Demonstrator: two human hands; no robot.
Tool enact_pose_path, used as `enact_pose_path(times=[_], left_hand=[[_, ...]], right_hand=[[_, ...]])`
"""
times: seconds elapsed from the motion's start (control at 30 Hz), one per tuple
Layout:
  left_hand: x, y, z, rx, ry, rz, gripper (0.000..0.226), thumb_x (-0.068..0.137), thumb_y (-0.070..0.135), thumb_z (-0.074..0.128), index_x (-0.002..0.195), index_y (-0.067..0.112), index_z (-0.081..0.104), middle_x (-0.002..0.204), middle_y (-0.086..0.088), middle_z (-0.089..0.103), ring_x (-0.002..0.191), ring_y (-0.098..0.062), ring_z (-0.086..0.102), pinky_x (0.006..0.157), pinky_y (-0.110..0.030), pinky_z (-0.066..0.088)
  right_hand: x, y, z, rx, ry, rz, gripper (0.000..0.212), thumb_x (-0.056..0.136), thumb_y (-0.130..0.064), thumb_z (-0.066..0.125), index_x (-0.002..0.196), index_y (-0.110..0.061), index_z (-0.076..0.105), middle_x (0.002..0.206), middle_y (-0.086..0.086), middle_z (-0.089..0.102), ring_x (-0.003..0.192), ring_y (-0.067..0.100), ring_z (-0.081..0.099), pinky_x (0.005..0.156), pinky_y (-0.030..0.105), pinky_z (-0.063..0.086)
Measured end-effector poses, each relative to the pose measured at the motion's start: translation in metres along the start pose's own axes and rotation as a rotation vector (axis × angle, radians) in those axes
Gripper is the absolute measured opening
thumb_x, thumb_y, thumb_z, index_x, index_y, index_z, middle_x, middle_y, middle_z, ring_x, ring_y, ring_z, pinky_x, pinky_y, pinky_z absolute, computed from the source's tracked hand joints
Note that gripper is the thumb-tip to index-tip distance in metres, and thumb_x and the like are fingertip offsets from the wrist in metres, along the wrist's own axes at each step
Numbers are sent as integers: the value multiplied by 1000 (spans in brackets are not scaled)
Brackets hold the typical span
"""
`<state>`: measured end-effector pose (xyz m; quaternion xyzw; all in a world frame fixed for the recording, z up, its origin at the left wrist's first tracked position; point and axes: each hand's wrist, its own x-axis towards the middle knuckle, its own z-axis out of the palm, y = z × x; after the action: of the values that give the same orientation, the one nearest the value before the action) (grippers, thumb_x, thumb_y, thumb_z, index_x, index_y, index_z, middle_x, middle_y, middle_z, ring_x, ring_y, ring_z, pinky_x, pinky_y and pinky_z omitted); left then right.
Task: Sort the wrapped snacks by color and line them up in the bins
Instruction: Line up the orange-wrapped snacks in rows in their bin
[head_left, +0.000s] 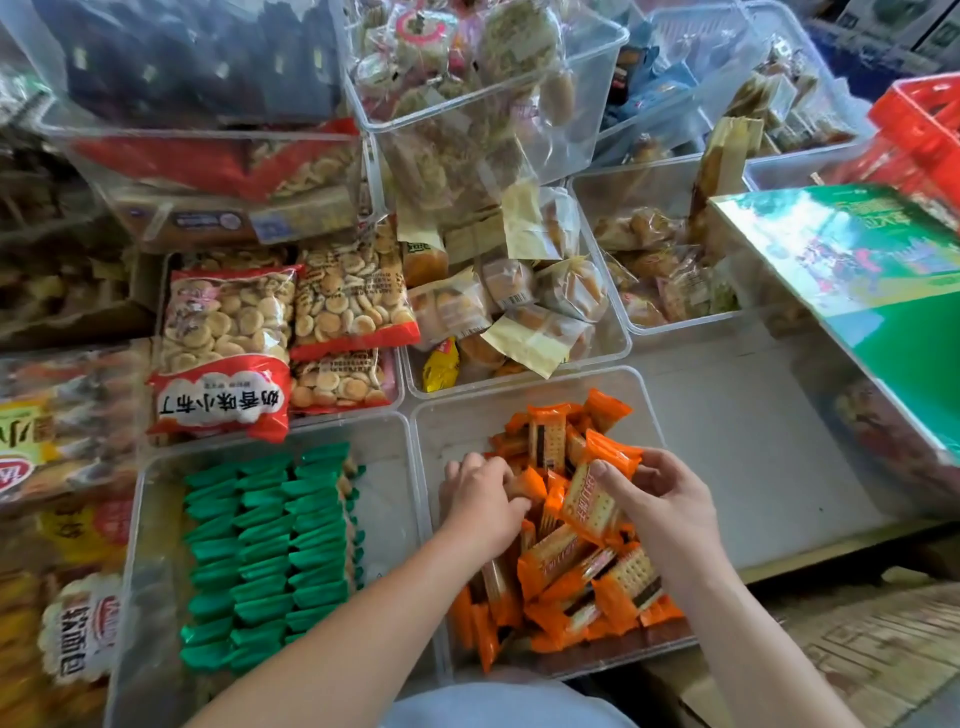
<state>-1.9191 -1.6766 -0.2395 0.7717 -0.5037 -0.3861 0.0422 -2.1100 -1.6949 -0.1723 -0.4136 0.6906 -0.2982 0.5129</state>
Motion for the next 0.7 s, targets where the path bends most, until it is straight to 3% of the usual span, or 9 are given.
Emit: enact_pose_path(times=[0.07,0.13,0.27,0.33,0.4,0.5,0.6,0.7], left_hand=[[-8,1,-13,-118,0,61,26,93,54,67,108,36,57,110,8,57,104,-18,59,89,-39,56],[-18,2,-31,-221,24,128,23,96,59,60,109,41,56,102,12,64,92,-13,64,80,-38,59],[-35,-5,-65,-255,121,147,40,99,56,55,138,47,55,113,12,58,101,-13,61,87,-34,54],[-44,-15,-79,-237,127,124,51,100,44,59,149,44,49,112,12,52,96,-10,59,76,-25,48],[-54,-29,-92,-171,168,119,60,97,30,63,153,42,46,113,12,53,93,-11,59,71,-25,49],[-68,-50,-107,-177,303,49,44,91,31,72,131,43,57,111,15,65,93,-15,65,79,-36,58],[-75,-69,-107,-397,368,1,26,85,29,79,104,35,61,93,13,68,85,-11,66,74,-33,57],[-79,-82,-103,-536,370,2,26,86,26,81,105,34,65,94,12,71,88,-5,68,77,-27,56]], right_hand=[[-1,-2,-3,0,10,-16,31,79,-41,88,103,-29,71,95,-2,77,90,17,75,78,38,63],[-1,-6,-6,2,24,-27,32,80,-41,87,104,-29,71,96,-3,76,91,17,74,78,38,62],[0,-16,0,-11,-35,-40,38,84,-42,83,115,-28,65,102,-5,74,94,13,72,69,27,58],[4,-22,12,-59,-105,-65,39,87,-41,81,120,-31,62,102,-9,73,93,8,71,64,19,55],[12,-25,33,-114,-169,-88,35,87,-36,83,116,-30,65,99,-10,74,92,7,71,66,17,53],[27,-25,67,-151,-262,-104,33,82,-25,88,108,-30,68,96,-11,77,93,7,73,76,22,56],[35,-21,100,-153,-353,-87,42,81,-23,90,116,-29,68,103,-9,75,97,8,71,76,25,58],[41,-9,126,-149,-394,-68,45,80,-15,90,118,-25,67,107,-6,73,100,12,71,74,23,59]])
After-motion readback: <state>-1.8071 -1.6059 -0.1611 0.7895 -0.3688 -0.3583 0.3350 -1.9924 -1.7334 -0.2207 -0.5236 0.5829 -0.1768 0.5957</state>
